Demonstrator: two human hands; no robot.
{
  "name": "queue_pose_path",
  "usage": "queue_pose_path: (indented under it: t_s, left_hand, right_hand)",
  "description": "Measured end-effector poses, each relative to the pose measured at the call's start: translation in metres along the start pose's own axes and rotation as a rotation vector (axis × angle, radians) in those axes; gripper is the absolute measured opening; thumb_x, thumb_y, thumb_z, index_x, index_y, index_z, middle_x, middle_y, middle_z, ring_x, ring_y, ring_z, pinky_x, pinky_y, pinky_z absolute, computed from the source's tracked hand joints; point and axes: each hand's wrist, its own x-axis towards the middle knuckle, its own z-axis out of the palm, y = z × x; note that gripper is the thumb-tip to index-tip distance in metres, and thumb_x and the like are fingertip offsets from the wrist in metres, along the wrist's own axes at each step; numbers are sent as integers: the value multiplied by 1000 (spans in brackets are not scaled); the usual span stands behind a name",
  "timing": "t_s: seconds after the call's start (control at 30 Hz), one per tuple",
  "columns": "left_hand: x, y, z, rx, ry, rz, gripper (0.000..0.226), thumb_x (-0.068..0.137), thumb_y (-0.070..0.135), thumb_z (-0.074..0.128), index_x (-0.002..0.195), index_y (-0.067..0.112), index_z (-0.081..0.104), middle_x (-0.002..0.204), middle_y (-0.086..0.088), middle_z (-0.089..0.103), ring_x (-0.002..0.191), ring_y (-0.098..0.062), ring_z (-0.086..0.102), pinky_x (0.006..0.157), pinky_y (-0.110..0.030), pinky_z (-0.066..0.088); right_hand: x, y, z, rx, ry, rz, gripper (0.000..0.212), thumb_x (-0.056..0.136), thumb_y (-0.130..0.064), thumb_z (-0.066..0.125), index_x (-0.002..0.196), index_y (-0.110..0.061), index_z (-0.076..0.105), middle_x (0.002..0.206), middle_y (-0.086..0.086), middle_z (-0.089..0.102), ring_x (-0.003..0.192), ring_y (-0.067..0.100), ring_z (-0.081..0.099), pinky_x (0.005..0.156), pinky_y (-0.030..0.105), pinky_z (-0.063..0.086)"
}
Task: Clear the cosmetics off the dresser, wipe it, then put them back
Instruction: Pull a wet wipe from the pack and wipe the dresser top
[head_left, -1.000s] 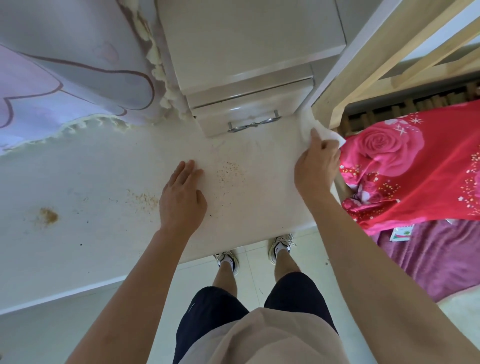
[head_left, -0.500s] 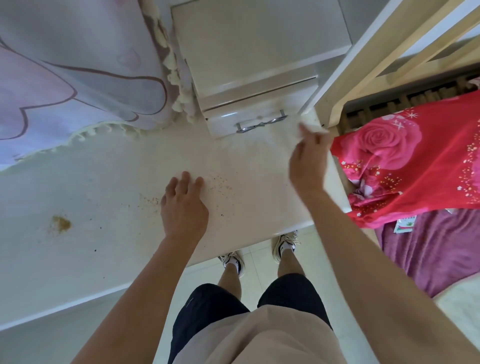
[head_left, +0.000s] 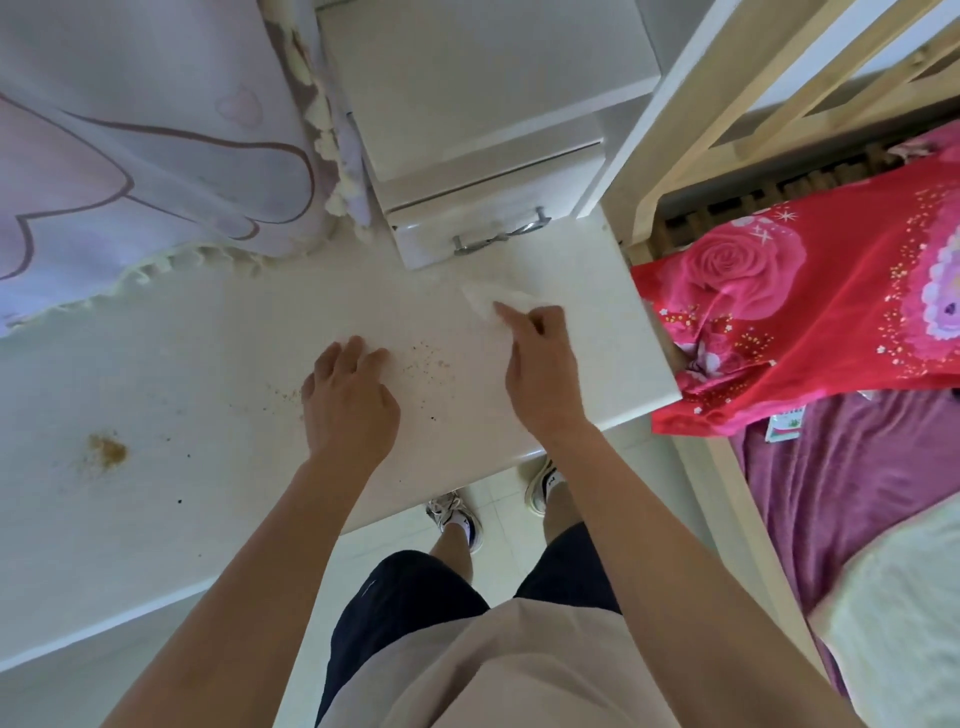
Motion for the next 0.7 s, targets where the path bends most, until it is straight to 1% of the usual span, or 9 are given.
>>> queue_pose_path:
  t_s: [0.03,0.1,0.2,0.3,0.4,0.47,0.53,0.63,0.7]
  left_hand:
    - [-4,-2,1,-10,51,18,44,89,7,50,132,13,57,149,-13,43,140,-36,32,108,-53,33]
    - [-18,-6,5,-24,161,37,41,85,5,51,125,10,59,141,-17,48,133,-38,37,103,-54,36]
    - [-50,-8,18,-51,243,8,43,77,8,45,118,9,59,126,-17,50,119,-38,42,90,-52,40]
    - [-69,-10,32,-69,278,-3,43,76,11,42,116,8,58,120,-16,51,112,-35,41,86,-49,38]
    - [-75,-11,43,-64,288,-10,40,75,10,44,113,7,59,115,-14,54,108,-34,43,85,-47,37]
    - [-80,-11,48,-53,270,-7,39,76,12,42,110,7,60,115,-13,56,106,-34,46,84,-46,37]
    - [-83,-11,51,-38,260,1,41,78,15,40,112,8,61,116,-12,58,105,-34,49,84,-46,39]
    - [-79,-13,53,-13,287,19,43,81,16,38,114,9,65,113,-11,63,101,-34,51,82,-45,42]
    - [-77,-14,56,-8,318,29,42,81,15,40,113,10,67,111,-11,65,99,-33,51,81,-44,42]
  right_hand:
    - [-3,15,-11,6,114,105,48,92,5,48,136,-11,58,110,13,45,86,20,50,83,29,47]
    - [-9,51,-31,-89,314,263,48,91,7,46,134,-8,58,109,19,47,85,28,52,84,39,52]
    - [-22,84,-34,-341,395,370,50,86,2,42,131,-6,60,101,25,53,82,41,53,74,54,52]
    - [-29,54,-1,-361,248,304,56,80,6,49,136,0,53,106,26,54,85,42,53,76,51,49]
    - [-36,-9,41,-248,84,36,58,74,10,57,132,4,53,102,22,55,81,36,53,70,41,48]
    - [-41,-34,55,-143,-31,-123,58,72,12,57,130,1,56,100,20,54,81,35,53,70,42,52]
    - [-37,-34,47,6,-68,-155,54,79,10,54,132,-2,57,102,19,53,87,35,54,77,40,52]
    - [-24,5,7,61,155,52,54,86,3,46,138,-6,54,110,20,50,93,32,54,86,33,45]
    - [-23,54,-19,-63,336,147,51,87,1,44,137,-2,54,108,25,51,91,37,54,84,39,45]
